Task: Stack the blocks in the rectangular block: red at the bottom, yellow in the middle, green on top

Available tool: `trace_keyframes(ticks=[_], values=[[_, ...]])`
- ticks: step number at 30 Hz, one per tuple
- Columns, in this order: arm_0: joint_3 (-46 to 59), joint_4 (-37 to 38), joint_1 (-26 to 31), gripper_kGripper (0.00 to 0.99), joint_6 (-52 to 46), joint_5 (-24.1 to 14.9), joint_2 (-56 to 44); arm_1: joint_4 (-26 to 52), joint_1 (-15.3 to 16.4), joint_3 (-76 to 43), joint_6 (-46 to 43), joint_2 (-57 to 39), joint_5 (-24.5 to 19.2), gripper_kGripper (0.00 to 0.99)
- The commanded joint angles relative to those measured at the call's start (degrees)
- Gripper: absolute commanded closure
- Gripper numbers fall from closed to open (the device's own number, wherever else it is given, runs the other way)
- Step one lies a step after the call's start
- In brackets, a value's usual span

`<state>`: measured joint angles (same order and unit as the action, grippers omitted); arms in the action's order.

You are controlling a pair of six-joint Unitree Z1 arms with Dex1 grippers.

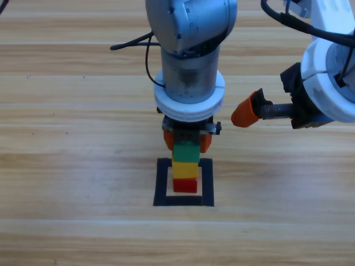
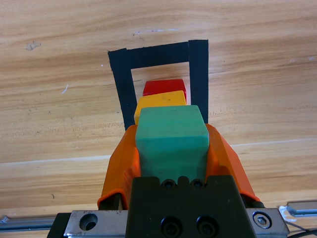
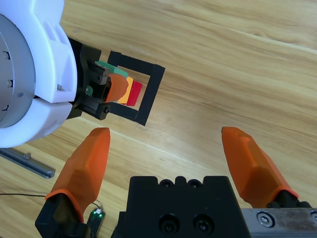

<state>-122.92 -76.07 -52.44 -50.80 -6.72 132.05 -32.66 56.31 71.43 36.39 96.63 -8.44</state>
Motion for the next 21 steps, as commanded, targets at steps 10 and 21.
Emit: trace_keyframes(ticks=[10,21], values=[[0.22,-0.05,-0.73,0.001,0.79,-0.48,2.07,-0.56,-1.91,-1.12,-0.1,2.34,1.32,0.0],[-1.18,-0.49,0.33,0.0,1.05,-2.51,-1.18,-0.56,-1.47,-2.0,-2.03,1.02,-2.02,0.0]])
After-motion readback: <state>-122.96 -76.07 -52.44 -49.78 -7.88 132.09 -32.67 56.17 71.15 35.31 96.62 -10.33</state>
